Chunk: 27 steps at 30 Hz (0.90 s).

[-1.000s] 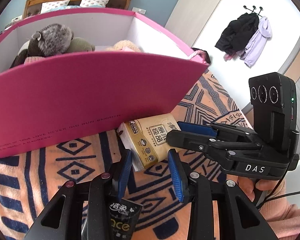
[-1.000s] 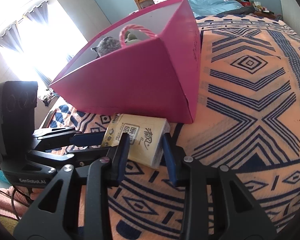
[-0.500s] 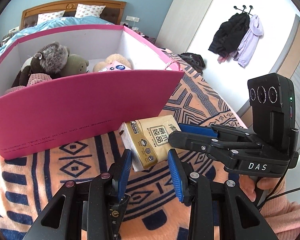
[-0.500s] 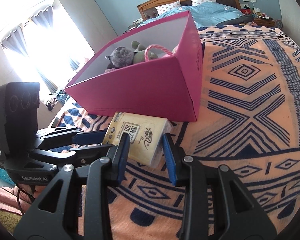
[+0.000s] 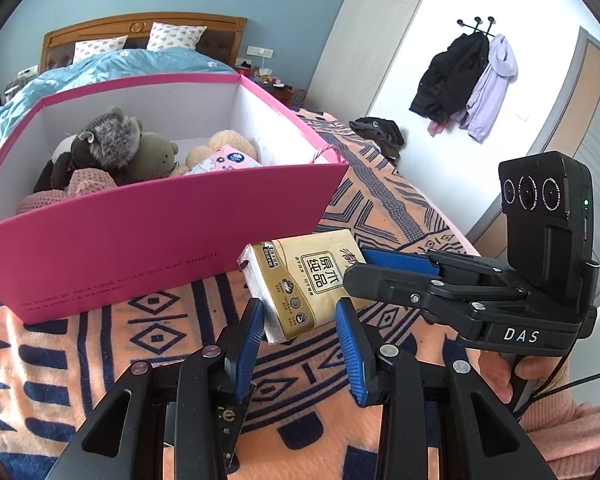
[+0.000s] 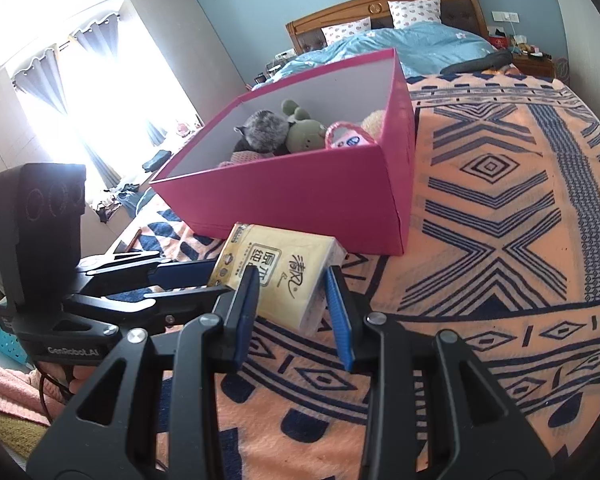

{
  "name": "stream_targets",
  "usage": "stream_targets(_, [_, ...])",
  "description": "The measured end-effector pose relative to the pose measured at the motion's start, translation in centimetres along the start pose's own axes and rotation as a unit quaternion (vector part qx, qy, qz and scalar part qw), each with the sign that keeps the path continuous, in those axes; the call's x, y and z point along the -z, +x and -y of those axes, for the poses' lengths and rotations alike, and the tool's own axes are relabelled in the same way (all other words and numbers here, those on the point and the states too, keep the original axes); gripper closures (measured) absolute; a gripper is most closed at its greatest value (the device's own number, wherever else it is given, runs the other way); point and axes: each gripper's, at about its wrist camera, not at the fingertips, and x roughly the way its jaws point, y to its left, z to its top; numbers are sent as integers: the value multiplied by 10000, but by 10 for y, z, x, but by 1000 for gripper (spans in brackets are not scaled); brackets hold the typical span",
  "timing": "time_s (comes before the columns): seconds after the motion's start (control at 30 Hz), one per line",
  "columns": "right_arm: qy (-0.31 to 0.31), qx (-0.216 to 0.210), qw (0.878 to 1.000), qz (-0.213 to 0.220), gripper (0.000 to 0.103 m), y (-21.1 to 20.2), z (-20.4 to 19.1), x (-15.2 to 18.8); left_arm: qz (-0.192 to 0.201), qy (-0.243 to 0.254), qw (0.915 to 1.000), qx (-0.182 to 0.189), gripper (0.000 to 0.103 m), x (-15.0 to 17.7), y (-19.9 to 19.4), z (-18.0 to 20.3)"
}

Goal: Organize objects
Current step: 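Close the right gripper on the cream-and-gold tissue pack, then lift the cream-and-gold tissue pack with the right gripper toward the box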

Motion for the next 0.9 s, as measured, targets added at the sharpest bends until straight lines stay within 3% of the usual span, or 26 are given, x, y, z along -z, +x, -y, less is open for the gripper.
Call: stream_targets(0.9, [-334, -68, 9987, 371, 66, -23, -16, -14, 318, 103, 9994, 23, 66, -10, -22, 10])
